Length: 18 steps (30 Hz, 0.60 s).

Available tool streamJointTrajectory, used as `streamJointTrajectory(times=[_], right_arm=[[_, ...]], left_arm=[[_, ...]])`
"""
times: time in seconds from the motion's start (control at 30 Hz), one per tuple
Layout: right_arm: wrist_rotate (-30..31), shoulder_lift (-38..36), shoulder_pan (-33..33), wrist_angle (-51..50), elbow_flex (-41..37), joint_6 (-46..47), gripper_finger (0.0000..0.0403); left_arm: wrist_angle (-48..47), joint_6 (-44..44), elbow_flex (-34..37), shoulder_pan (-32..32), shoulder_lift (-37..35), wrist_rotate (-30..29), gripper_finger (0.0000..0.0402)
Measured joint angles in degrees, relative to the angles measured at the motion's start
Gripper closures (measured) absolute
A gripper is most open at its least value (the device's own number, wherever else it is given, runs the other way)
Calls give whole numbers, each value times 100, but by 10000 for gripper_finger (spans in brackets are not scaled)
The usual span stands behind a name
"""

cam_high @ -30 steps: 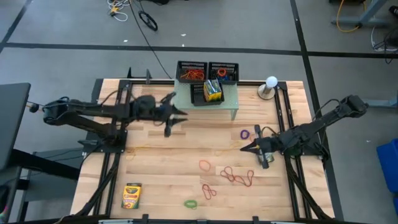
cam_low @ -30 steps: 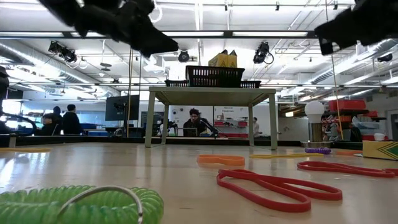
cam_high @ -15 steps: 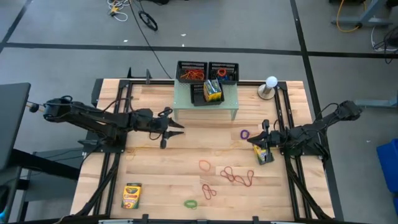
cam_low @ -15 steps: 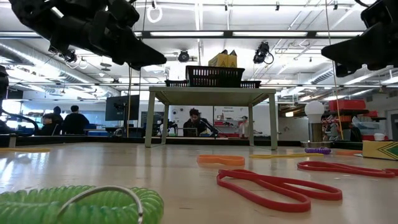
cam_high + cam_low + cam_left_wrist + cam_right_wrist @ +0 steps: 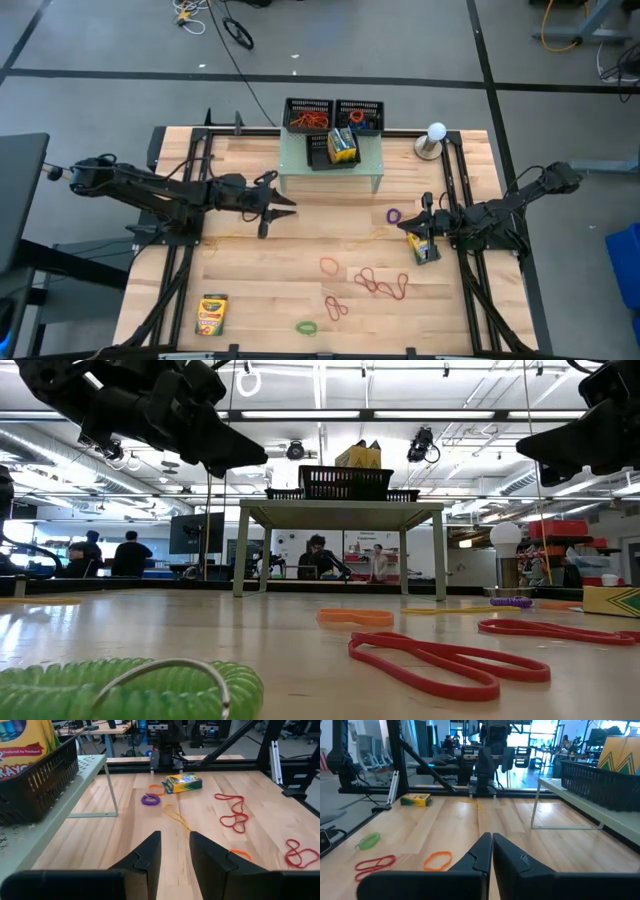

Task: Pick & Place Office Desk Supplies
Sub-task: Put the yellow rubberband into the top left black bin

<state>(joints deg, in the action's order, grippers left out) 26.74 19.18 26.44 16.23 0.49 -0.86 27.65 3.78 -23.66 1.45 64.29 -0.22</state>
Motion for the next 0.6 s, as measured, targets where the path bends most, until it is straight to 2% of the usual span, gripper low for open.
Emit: streamJointTrajectory(times=[0.17, 0.3, 0.43, 0.6], right_arm=[[-2, 2, 2, -2, 0, -2, 378], [-15, 2, 2, -2, 0, 0, 378], [-17, 4, 2, -6, 0, 0, 378], [-15, 4, 0, -4, 0, 0, 378]], left_arm=[[-16, -375, -2, -2, 128, -168, 293], [-158, -360, -75, -134, 314, -609, 307], [-1160, -340, -615, -382, 317, -807, 341], [-2764, -514, -1289, -948, 319, -1339, 376]])
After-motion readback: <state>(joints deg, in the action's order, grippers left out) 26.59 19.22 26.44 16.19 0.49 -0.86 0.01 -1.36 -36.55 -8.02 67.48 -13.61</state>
